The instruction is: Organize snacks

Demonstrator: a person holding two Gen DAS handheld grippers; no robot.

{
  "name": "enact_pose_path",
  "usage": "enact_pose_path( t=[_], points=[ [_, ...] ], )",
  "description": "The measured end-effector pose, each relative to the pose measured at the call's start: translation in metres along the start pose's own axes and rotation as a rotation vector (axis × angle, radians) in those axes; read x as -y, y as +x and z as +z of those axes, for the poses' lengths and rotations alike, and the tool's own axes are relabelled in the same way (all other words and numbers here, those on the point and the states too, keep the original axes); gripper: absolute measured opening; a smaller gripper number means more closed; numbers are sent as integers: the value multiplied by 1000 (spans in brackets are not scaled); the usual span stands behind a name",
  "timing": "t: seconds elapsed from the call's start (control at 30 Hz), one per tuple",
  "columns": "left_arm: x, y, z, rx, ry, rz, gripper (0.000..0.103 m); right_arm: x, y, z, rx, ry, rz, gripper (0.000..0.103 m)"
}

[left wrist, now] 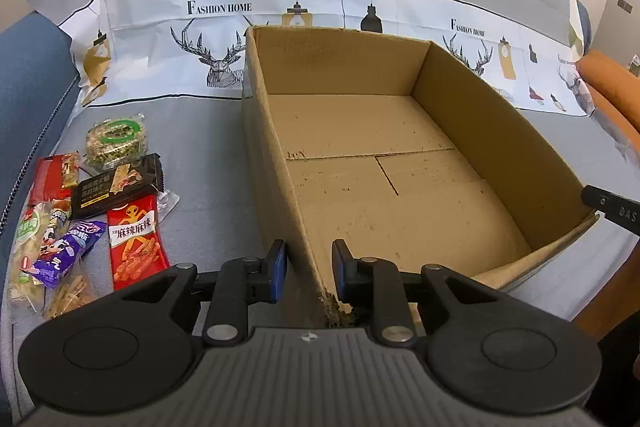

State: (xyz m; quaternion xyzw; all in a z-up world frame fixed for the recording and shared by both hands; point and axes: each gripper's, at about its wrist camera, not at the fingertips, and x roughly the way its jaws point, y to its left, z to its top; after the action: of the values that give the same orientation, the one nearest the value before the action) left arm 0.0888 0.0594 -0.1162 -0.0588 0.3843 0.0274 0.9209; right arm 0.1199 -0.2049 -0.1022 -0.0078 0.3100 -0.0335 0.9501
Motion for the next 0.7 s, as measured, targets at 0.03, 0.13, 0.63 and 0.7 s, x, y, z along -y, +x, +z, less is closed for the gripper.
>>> enact_pose_path(
  t=[0.03, 0.13, 0.63, 0.7],
  points=[
    [1, 0, 0, 1, 1, -3, 26, 1, -1, 1, 7, -6, -10, 11],
    [2, 1, 0, 3, 11, -4, 26, -15, 0, 0, 26, -47, -30, 10],
    [2, 5, -2, 22, 38, -2, 33, -3, -8, -2, 39, -11, -48, 13],
    [2, 5, -2, 21, 37, -2, 33, 0, 0, -2, 15, 20, -63, 25]
  ],
)
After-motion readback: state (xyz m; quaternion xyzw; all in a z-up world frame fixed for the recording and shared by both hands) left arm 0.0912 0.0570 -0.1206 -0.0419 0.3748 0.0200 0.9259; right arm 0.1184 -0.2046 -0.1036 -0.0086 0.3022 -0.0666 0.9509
